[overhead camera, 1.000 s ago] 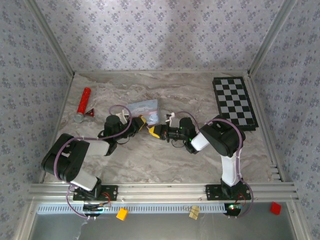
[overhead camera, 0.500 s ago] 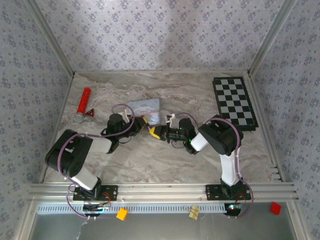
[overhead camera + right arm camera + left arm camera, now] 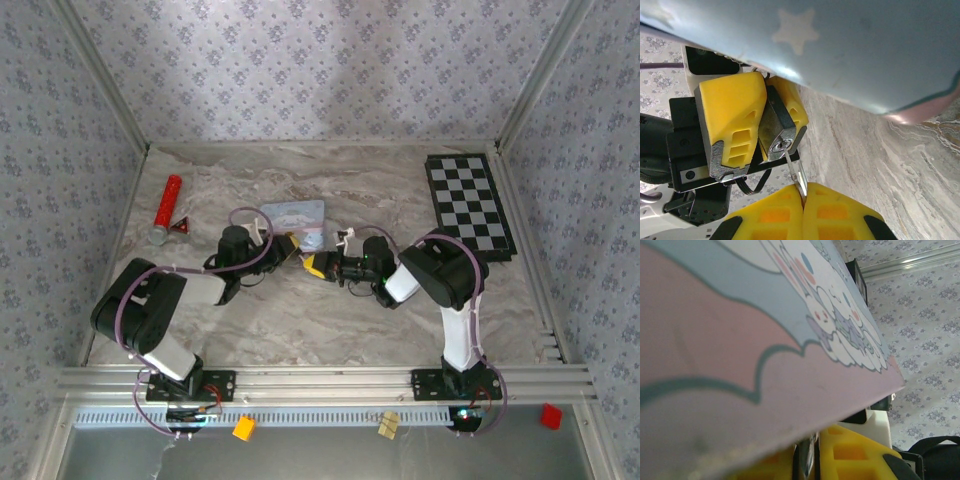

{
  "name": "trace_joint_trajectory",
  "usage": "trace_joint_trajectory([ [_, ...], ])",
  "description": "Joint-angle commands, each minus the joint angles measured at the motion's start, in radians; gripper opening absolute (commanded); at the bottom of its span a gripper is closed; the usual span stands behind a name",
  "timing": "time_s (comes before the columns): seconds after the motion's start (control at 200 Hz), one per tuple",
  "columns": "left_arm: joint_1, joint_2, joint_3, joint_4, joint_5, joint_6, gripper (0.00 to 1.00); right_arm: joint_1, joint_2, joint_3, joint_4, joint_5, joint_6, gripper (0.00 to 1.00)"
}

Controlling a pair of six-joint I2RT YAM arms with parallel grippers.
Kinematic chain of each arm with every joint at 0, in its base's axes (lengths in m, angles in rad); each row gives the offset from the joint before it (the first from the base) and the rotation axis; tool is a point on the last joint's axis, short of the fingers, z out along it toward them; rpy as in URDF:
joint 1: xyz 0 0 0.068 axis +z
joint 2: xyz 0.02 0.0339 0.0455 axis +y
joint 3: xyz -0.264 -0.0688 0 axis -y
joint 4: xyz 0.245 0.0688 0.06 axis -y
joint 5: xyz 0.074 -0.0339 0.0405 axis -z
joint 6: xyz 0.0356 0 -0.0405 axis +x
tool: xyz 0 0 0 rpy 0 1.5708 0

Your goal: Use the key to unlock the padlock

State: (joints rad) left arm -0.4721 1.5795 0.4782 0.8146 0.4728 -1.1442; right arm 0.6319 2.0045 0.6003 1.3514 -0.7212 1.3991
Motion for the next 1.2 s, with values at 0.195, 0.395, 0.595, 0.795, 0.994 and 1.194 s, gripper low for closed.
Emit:
trace_joint_trajectory([
  [0.195, -0.091, 0.045, 0.001, 0.097, 0.174, -0.028, 0.06, 0.002, -0.068, 0.061, 0.043, 0.111, -0.001, 0.00],
  [0.395, -0.092, 0.053, -0.012, 0.090, 0.152, -0.019, 0.11, 0.010, -0.065, 0.046, 0.043, 0.111, -0.013, 0.00],
  [0.595, -0.091, 0.070, -0.004, 0.080, 0.148, -0.011, 0.14, 0.024, -0.043, 0.024, 0.042, 0.112, -0.036, 0.00],
  [0.795, -0.092, 0.080, -0.004, 0.081, 0.139, -0.011, 0.19, 0.027, -0.027, 0.001, 0.043, 0.109, -0.055, 0.00],
  [0.994, -0.091, 0.084, -0.003, 0.086, 0.133, -0.012, 0.22, 0.038, -0.003, -0.023, 0.042, 0.111, -0.071, 0.00],
  [1.194, -0.091, 0.091, -0.002, 0.092, 0.125, -0.015, 0.22, 0.040, 0.008, -0.042, 0.043, 0.120, -0.080, 0.00],
])
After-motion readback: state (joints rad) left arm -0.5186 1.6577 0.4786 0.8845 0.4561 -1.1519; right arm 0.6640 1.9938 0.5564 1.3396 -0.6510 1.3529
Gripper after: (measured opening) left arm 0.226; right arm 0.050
